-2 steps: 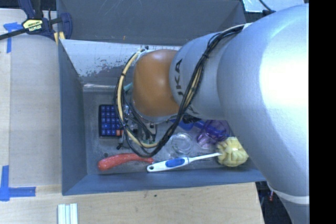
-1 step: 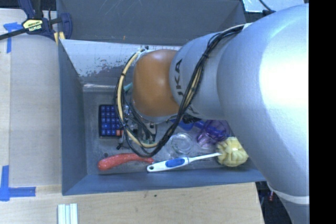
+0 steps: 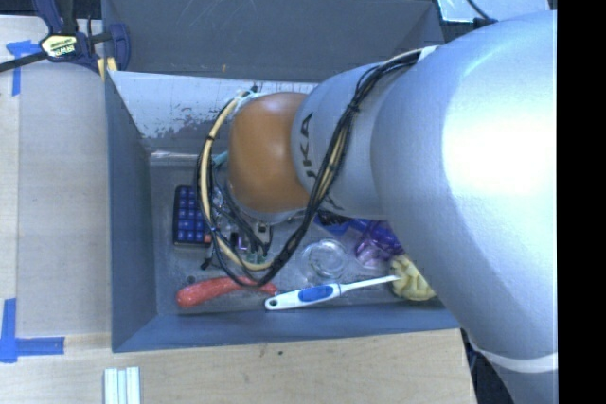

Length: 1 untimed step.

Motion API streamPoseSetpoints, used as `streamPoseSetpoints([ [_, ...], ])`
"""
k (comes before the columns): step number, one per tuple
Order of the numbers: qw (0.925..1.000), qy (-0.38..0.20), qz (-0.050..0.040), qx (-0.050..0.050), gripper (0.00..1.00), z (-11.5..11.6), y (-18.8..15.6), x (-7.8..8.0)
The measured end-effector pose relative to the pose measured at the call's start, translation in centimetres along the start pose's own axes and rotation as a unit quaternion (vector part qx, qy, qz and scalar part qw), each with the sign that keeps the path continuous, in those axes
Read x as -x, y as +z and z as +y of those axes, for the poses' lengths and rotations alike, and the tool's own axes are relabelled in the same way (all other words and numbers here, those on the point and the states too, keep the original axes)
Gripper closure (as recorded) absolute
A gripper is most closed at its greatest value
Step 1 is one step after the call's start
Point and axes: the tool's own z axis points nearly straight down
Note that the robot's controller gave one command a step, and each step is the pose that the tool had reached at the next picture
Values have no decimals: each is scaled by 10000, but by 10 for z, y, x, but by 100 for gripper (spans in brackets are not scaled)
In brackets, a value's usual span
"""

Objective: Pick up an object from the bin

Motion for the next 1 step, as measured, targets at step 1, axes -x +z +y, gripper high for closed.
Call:
streamPoseSetpoints([
  [1, 9999, 101, -12, 32, 100, -5, 0, 9],
])
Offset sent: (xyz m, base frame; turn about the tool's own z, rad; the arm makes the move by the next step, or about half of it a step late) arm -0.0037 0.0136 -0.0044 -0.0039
